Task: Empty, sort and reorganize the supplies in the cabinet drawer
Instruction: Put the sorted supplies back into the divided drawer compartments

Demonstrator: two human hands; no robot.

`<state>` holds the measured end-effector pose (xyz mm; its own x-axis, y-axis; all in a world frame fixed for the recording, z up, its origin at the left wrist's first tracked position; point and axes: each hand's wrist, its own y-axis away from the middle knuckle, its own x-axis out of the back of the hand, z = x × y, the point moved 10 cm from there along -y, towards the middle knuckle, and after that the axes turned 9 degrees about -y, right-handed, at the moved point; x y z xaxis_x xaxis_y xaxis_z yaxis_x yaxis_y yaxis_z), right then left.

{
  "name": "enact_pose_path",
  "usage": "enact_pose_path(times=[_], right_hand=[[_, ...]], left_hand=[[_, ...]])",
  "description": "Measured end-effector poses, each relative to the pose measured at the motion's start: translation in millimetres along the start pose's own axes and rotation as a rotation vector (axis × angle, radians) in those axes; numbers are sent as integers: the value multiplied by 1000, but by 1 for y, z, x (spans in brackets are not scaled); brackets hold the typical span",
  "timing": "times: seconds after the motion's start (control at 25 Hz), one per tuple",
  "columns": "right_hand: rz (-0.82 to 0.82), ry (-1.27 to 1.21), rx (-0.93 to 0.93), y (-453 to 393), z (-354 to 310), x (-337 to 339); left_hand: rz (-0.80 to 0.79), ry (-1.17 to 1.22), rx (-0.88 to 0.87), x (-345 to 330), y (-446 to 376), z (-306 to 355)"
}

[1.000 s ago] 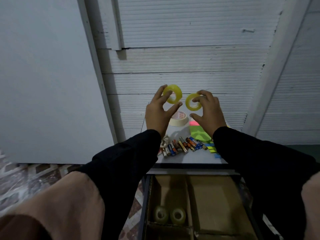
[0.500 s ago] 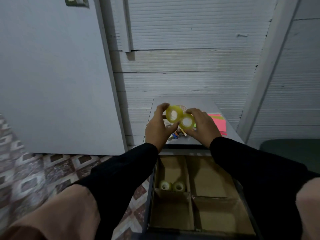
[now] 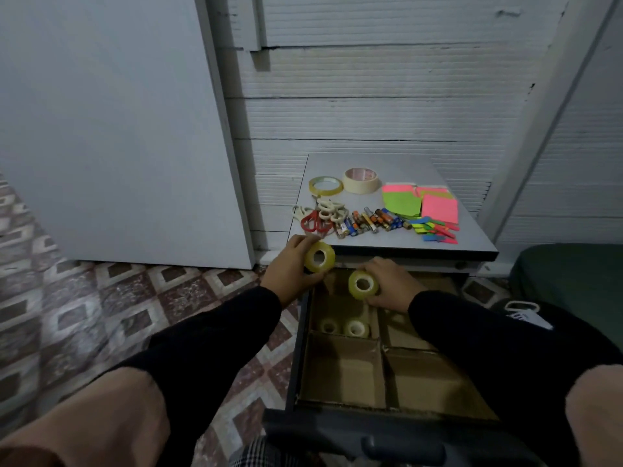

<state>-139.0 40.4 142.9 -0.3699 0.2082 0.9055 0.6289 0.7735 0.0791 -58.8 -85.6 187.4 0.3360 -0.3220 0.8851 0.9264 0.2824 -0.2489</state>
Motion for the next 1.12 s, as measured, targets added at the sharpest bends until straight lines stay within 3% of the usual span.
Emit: enact_pose_path(times=[0.32, 0.44, 0.56, 0.92, 1.12], right_hand=[[-242, 135, -93, -17, 34, -78], [-263, 196, -126, -22, 43, -89], [-295, 321, -130, -25, 45, -96], [-323, 329, -138, -26, 54, -110], [-326, 246, -148, -25, 58, -110]], left_hand=[[-277, -77, 60, -53, 2, -31], [-321, -109, 80, -64, 1, -37], [-386, -298, 80, -75, 1, -44], [-521, -400, 40, -99, -2, -33], [-584, -620, -80, -115, -8, -22]])
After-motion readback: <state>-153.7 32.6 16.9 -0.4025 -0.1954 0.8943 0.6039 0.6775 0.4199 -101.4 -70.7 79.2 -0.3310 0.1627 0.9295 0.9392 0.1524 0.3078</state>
